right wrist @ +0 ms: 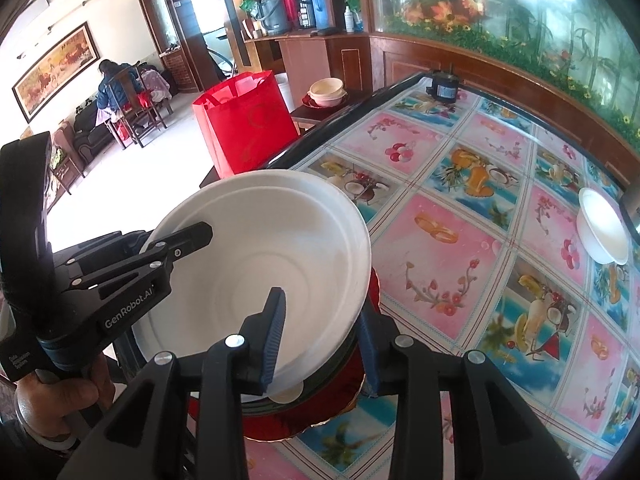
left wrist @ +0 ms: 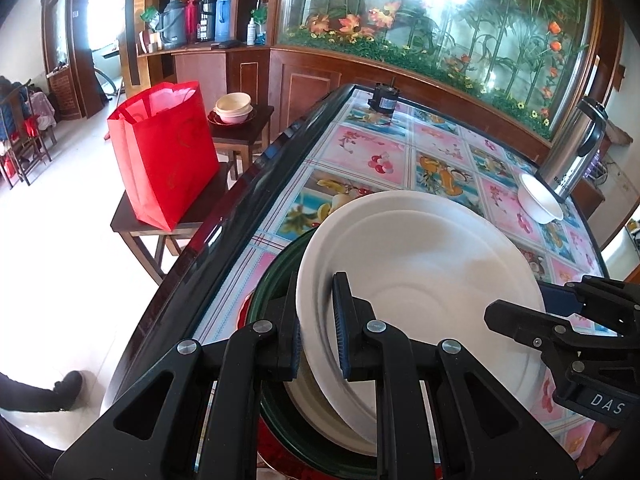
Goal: Organize plates and bowls
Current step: 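Lower the white bowl into the green basin and open both grippers, then move both grippers toward the white plate beside the silver thermos, then grasp the white plate rim with both grippers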
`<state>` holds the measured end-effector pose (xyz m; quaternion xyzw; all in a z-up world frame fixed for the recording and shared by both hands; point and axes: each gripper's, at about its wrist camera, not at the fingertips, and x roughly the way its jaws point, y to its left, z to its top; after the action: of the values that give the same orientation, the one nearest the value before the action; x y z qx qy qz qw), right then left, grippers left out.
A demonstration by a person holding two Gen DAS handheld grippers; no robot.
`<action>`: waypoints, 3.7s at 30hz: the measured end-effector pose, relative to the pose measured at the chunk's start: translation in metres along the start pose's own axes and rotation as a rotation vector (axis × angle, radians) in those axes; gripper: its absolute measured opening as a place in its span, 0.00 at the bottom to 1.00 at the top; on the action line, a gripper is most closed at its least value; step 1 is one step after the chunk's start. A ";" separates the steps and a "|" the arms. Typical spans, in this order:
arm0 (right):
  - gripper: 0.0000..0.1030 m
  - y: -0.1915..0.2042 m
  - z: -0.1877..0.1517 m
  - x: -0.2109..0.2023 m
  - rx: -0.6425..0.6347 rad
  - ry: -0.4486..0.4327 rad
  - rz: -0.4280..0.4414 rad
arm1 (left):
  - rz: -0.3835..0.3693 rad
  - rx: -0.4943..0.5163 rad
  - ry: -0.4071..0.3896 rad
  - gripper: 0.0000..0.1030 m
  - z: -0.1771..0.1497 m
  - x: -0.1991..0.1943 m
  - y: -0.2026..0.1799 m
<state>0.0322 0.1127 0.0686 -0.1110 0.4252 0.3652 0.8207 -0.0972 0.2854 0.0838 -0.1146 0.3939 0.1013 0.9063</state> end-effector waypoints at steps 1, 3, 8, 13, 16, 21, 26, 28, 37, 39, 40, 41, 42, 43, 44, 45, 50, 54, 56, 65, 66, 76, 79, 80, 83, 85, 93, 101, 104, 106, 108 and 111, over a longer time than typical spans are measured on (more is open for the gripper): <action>0.34 0.000 0.000 0.001 0.000 0.002 0.001 | 0.001 -0.001 0.001 0.13 0.000 0.001 0.000; 0.35 0.000 -0.002 0.003 -0.001 0.009 -0.001 | 0.002 -0.001 0.004 0.13 -0.001 0.002 0.001; 0.35 0.000 -0.002 0.005 0.004 0.017 0.005 | 0.002 -0.004 0.006 0.13 -0.003 0.004 0.002; 0.35 0.000 -0.005 0.007 0.007 0.028 0.005 | 0.003 -0.003 0.012 0.13 -0.005 0.006 0.003; 0.35 0.002 -0.007 0.008 0.005 0.033 0.007 | 0.002 -0.003 0.013 0.13 -0.005 0.007 0.003; 0.35 0.001 -0.007 0.007 0.011 0.034 0.012 | 0.003 -0.002 0.010 0.13 -0.006 0.007 0.004; 0.35 0.000 -0.007 0.005 0.021 0.030 0.019 | -0.002 -0.002 -0.007 0.13 -0.008 0.005 0.003; 0.35 0.000 -0.008 0.004 0.026 0.024 0.020 | 0.005 -0.002 -0.014 0.13 -0.007 0.002 0.002; 0.41 -0.006 -0.010 -0.003 0.045 0.013 0.018 | 0.025 -0.010 -0.062 0.50 -0.003 -0.015 0.004; 0.44 -0.007 -0.010 -0.006 0.048 0.004 0.018 | 0.030 -0.001 -0.089 0.58 -0.001 -0.022 0.000; 0.45 -0.008 -0.011 -0.008 0.048 -0.001 0.019 | 0.029 0.001 -0.096 0.59 0.000 -0.024 -0.001; 0.48 -0.009 -0.011 -0.009 0.050 -0.003 0.018 | 0.026 0.004 -0.103 0.59 0.001 -0.026 -0.003; 0.49 -0.010 -0.011 -0.011 0.051 -0.006 0.018 | 0.026 0.010 -0.109 0.59 0.002 -0.028 -0.006; 0.50 -0.012 -0.012 -0.012 0.053 -0.008 0.018 | 0.028 0.015 -0.113 0.59 0.003 -0.029 -0.008; 0.50 -0.013 -0.013 -0.014 0.057 -0.010 0.018 | 0.027 0.020 -0.118 0.59 0.004 -0.030 -0.011; 0.50 -0.015 -0.013 -0.015 0.061 -0.013 0.017 | 0.023 0.025 -0.120 0.59 0.004 -0.030 -0.014; 0.52 -0.030 -0.019 -0.021 0.089 -0.019 0.001 | 0.001 0.051 -0.121 0.59 0.006 -0.029 -0.031; 0.54 -0.045 -0.026 -0.022 0.119 -0.016 -0.004 | -0.018 0.079 -0.117 0.59 0.007 -0.027 -0.047; 0.54 -0.051 -0.029 -0.025 0.131 -0.017 -0.006 | -0.027 0.093 -0.117 0.59 0.007 -0.026 -0.055; 0.56 -0.082 -0.043 -0.032 0.182 -0.010 -0.035 | -0.068 0.145 -0.093 0.59 0.009 -0.014 -0.097; 0.56 -0.087 -0.045 -0.034 0.193 -0.010 -0.039 | -0.076 0.154 -0.090 0.59 0.009 -0.013 -0.104; 0.57 -0.139 -0.062 -0.050 0.270 -0.007 -0.096 | -0.156 0.223 -0.054 0.59 0.014 0.006 -0.173; 0.57 -0.159 -0.067 -0.055 0.301 -0.007 -0.114 | -0.175 0.254 -0.032 0.59 0.015 0.016 -0.197; 0.58 -0.169 -0.069 -0.057 0.314 -0.007 -0.123 | -0.183 0.260 -0.024 0.59 0.016 0.020 -0.203; 0.58 -0.191 -0.073 -0.061 0.344 -0.005 -0.141 | -0.199 0.277 -0.002 0.59 0.017 0.031 -0.222; 0.58 -0.203 -0.075 -0.063 0.361 -0.006 -0.155 | -0.203 0.283 0.006 0.59 0.020 0.039 -0.235; 0.60 -0.266 -0.071 -0.074 0.446 -0.026 -0.197 | -0.229 0.283 0.048 0.59 0.039 0.077 -0.283; 0.60 -0.324 -0.042 -0.060 0.537 -0.088 -0.210 | -0.216 0.204 0.083 0.58 0.071 0.128 -0.315; 0.60 -0.350 -0.034 -0.051 0.587 -0.106 -0.202 | -0.208 0.180 0.096 0.58 0.082 0.147 -0.325; 0.60 -0.363 -0.031 -0.047 0.614 -0.118 -0.202 | -0.204 0.168 0.101 0.58 0.090 0.160 -0.333; 0.60 -0.376 -0.027 -0.039 0.631 -0.124 -0.193 | -0.189 0.174 0.113 0.58 0.097 0.173 -0.340; 0.60 -0.387 -0.021 -0.027 0.626 -0.108 -0.180 | -0.181 0.158 0.139 0.58 0.105 0.193 -0.346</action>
<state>0.2777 -0.1854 0.0267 0.1290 0.4612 0.1484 0.8652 0.1994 0.0034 0.0550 -0.0848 0.4505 -0.0203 0.8885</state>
